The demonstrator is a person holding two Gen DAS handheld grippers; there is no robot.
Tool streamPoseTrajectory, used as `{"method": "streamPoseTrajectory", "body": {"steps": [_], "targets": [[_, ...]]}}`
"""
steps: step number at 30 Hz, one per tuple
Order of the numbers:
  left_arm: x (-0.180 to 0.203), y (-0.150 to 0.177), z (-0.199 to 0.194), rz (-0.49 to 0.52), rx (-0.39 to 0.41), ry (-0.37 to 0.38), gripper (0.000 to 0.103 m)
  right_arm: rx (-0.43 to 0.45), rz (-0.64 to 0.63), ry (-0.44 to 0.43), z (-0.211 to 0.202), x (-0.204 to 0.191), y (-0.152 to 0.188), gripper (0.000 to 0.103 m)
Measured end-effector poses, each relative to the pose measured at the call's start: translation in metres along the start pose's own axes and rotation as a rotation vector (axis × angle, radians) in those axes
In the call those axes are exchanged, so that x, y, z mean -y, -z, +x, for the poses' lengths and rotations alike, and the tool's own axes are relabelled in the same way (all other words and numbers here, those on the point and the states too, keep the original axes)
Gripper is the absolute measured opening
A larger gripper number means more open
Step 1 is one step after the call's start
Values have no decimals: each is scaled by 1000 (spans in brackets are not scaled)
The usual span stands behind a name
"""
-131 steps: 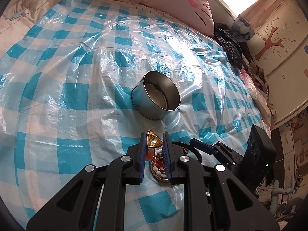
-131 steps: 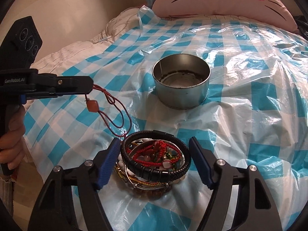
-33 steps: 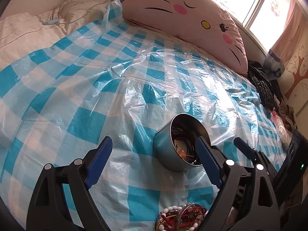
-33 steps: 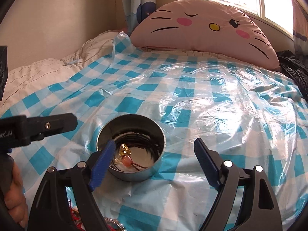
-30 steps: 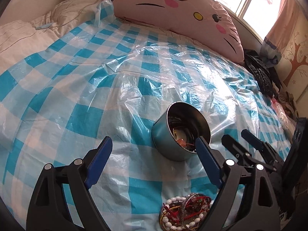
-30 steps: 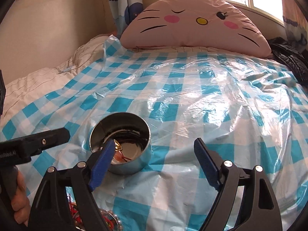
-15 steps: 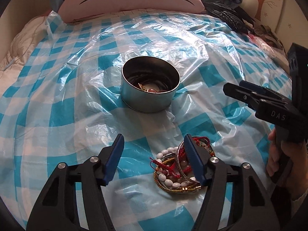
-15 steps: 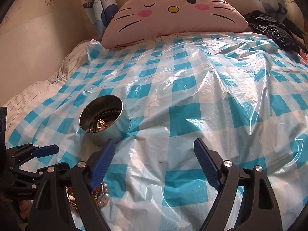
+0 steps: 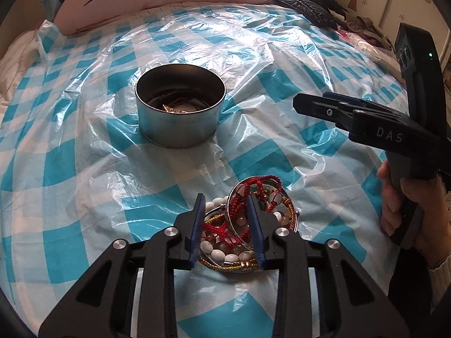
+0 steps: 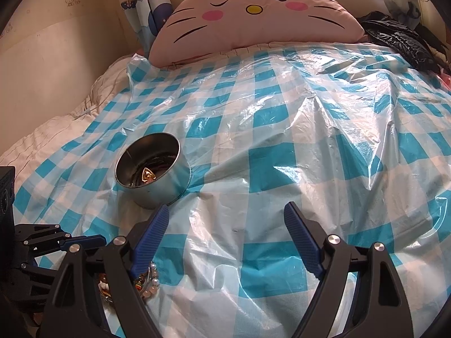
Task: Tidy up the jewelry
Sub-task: 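Move the left gripper back to the pile and close on the silver bangle, then lift the silver bangle with the left gripper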
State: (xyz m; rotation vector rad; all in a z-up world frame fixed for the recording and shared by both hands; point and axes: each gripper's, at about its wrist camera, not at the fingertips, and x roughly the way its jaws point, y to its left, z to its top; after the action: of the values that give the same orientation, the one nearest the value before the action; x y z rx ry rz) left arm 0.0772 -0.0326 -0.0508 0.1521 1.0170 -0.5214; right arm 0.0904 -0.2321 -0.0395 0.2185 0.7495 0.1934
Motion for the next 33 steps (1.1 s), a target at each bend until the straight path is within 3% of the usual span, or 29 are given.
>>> {"method": "streamPoseTrajectory", "body": {"steps": [4, 8, 11, 13, 16, 20, 24, 28, 33], "targets": [[-7, 0, 6, -41, -25, 34, 15, -2, -2, 0, 1, 0, 1, 81], [-12, -2, 7, -79, -21, 52, 15, -3, -4, -1, 1, 0, 1, 81], [-9, -5, 10, -49, -32, 43, 15, -5, -7, -3, 2, -2, 2, 81], [-2, -7, 12, -7, -42, 41, 6, -4, -7, -4, 2, -2, 2, 81], [7, -8, 7, 42, -41, 30, 4, -2, -5, -7, 1, -2, 2, 81], [-10, -9, -9, -72, 25, 64, 4, -1, -4, -13, -1, -3, 3, 81], [-46, -8, -24, -252, 102, 170, 4, -9, -3, -23, -1, -5, 5, 81], [-73, -4, -24, -365, 137, 94, 4, -26, -10, -61, 0, -8, 7, 81], [-100, 3, -8, -458, 128, -61, 4, -82, -75, -230, 8, -29, 13, 81]]}}
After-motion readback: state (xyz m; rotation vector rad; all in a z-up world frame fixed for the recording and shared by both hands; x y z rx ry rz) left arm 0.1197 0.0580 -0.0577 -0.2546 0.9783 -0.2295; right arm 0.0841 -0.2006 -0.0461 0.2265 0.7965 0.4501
